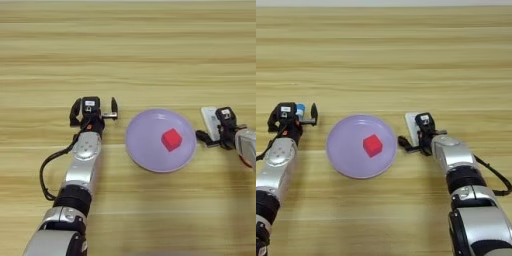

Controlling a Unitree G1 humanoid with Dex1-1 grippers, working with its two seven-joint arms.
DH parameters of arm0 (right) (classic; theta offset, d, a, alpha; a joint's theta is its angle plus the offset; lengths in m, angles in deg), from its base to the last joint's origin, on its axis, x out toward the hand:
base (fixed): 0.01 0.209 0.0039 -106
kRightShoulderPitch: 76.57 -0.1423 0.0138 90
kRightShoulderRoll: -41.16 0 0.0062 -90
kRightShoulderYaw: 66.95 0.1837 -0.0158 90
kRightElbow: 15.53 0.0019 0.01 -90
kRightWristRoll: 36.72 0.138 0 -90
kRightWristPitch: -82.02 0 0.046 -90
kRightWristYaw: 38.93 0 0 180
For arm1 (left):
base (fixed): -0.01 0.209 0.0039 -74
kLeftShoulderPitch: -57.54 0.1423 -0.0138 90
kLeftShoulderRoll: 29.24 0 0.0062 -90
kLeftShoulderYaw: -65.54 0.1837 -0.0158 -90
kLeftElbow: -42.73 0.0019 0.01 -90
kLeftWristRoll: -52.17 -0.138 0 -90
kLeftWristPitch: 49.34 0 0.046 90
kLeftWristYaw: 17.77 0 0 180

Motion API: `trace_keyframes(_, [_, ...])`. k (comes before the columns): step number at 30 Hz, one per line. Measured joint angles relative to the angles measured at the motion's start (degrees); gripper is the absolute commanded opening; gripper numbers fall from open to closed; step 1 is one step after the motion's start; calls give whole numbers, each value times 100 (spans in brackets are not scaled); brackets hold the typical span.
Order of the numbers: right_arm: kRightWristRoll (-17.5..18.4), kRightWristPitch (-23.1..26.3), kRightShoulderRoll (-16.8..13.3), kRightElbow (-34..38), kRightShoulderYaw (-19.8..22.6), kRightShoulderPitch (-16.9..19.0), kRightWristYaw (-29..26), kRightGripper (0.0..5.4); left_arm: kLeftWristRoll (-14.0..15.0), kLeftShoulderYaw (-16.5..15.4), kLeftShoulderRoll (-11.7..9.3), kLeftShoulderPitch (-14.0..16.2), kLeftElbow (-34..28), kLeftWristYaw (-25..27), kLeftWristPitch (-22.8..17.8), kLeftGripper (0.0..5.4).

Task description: Move the objects on the table

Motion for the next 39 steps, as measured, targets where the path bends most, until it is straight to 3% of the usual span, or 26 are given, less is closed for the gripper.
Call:
trace_keyframes(11, [-17,10,-16,9,-61,-1,3,536,-20,2,30,0,-1,-30,-4,540])
trace_keyframes(34, [-94,-115,-47,-165,-179,-69,72,295,-24,0,31,0,-1,-31,-5,540])
trace_keyframes(39, [-93,-178,-46,-193,-186,-69,75,290,-23,-1,30,0,0,-30,-5,540])
